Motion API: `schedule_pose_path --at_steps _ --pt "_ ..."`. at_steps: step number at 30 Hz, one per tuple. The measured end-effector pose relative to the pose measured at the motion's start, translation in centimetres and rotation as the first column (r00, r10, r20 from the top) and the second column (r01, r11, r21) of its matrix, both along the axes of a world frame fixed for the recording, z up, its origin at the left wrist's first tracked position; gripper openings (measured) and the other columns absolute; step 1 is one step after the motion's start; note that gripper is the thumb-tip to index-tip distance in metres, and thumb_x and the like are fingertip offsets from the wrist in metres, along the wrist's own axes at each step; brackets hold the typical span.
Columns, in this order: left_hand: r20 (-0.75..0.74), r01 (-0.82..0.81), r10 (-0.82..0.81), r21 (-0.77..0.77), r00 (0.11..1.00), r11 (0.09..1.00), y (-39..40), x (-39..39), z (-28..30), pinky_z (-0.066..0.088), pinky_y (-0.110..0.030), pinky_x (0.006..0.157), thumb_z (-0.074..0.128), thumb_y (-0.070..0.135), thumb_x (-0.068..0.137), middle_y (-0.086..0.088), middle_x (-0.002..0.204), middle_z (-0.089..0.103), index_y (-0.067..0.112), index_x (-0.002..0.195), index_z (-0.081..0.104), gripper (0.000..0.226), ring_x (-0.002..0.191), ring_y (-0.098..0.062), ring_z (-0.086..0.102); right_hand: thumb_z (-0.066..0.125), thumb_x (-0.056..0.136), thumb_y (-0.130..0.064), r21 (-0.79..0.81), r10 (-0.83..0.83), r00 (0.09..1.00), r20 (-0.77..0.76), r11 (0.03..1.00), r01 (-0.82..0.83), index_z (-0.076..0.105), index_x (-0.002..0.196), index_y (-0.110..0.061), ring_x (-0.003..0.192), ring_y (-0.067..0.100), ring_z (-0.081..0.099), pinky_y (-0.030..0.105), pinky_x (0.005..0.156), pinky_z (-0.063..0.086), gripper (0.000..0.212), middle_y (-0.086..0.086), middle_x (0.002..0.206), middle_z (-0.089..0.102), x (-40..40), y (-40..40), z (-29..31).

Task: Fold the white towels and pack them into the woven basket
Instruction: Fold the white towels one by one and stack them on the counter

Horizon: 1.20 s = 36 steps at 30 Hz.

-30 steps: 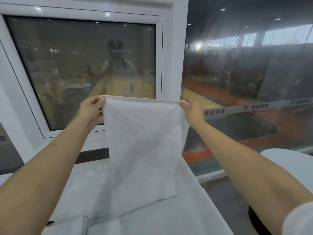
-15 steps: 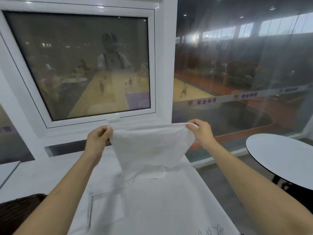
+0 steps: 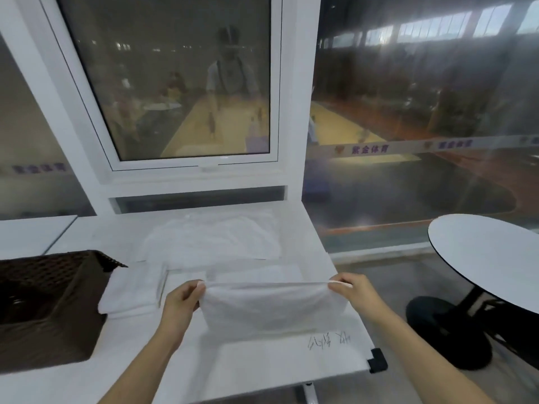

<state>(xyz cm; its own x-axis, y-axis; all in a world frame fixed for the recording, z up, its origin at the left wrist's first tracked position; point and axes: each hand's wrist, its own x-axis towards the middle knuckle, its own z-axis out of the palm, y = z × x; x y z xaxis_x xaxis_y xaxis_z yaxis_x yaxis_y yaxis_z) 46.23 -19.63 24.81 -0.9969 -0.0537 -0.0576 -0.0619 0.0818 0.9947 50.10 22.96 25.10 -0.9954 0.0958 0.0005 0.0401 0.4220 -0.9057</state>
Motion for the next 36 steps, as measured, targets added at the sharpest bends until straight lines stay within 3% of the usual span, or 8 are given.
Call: schedule_pose_path --at_steps 5,8,12,18,23,31,36 --pt "0.069 -0.049 0.049 -0.003 0.996 0.999 1.5 5.3 -3.0 0.056 -0.034 0.083 0.064 0.015 0.099 -0.003 0.088 0.075 0.012 0.090 0.075 0.015 0.083 -0.017 0.067 0.073 0.093 -0.016 -0.012 -0.004 0.998 0.063 1.000 0.005 0.078 0.083 -0.016 0.085 0.013 0.071 0.024 0.072 0.051 0.011 -0.001 0.089 0.077 3.5 1.5 -2.6" --pt "0.092 -0.067 0.068 -0.008 0.994 0.998 2.1 6.5 -4.2 0.054 -0.033 0.079 0.063 0.014 0.100 0.000 0.078 0.068 0.010 0.084 0.072 0.018 0.077 -0.015 0.060 0.072 0.094 -0.017 -0.015 0.001 0.997 0.082 1.000 0.000 0.078 0.085 -0.017 0.086 0.010 0.071 0.019 0.071 0.051 0.011 -0.003 0.091 0.077 4.3 1.6 -3.6" --pt "0.121 -0.121 0.121 -0.004 0.985 0.993 2.0 5.9 -5.9 0.053 -0.039 0.080 0.064 0.017 0.099 -0.002 0.080 0.066 0.013 0.084 0.074 0.018 0.078 -0.016 0.056 0.072 0.094 -0.013 -0.022 -0.006 0.996 0.090 1.000 0.008 0.078 0.086 -0.015 0.086 0.007 0.069 0.017 0.072 0.049 0.009 -0.002 0.091 0.077 3.2 1.1 -4.5" --pt "0.161 -0.180 0.181 -0.022 0.970 0.983 1.5 1.7 -8.2 0.054 -0.043 0.075 0.063 0.018 0.099 -0.008 0.076 0.060 0.010 0.076 0.066 0.025 0.077 -0.022 0.054 0.072 0.093 -0.013 -0.007 -0.054 0.996 0.073 0.998 0.055 0.074 0.086 -0.014 0.082 0.010 0.065 0.026 0.072 0.048 0.007 -0.002 0.089 0.074 -2.1 -0.2 -5.7" --pt "0.192 -0.221 0.229 -0.065 0.954 0.973 1.0 -3.4 -11.3 0.058 -0.057 0.078 0.064 0.024 0.099 -0.010 0.079 0.069 0.019 0.080 0.074 0.021 0.076 -0.024 0.063 0.069 0.095 -0.022 0.052 -0.107 0.990 0.091 0.993 0.102 0.075 0.088 -0.027 0.092 0.009 0.069 0.029 0.078 0.053 0.011 -0.013 0.092 0.075 -8.4 -1.3 -9.0" --pt "0.315 -0.247 0.270 -0.109 0.910 0.963 0.8 -11.8 -15.7 0.059 -0.057 0.080 0.064 0.024 0.098 -0.005 0.085 0.075 0.027 0.084 0.076 0.019 0.090 -0.040 0.069 0.067 0.097 -0.023 0.073 -0.191 0.966 0.175 0.981 0.181 0.072 0.087 -0.022 0.083 0.016 0.063 0.029 0.068 0.047 0.011 -0.005 0.090 0.072 -17.2 -2.7 -13.1" --pt "0.365 -0.218 0.268 -0.172 0.892 0.961 0.3 -16.4 -18.4 0.059 -0.058 0.082 0.065 0.028 0.097 -0.005 0.084 0.074 0.032 0.083 0.075 0.018 0.088 -0.036 0.070 0.066 0.099 -0.026 0.120 -0.198 0.952 0.233 0.977 0.174 0.071 0.092 -0.023 0.087 0.014 0.065 0.027 0.069 0.047 0.009 -0.007 0.091 0.072 -22.1 -2.8 -15.5"
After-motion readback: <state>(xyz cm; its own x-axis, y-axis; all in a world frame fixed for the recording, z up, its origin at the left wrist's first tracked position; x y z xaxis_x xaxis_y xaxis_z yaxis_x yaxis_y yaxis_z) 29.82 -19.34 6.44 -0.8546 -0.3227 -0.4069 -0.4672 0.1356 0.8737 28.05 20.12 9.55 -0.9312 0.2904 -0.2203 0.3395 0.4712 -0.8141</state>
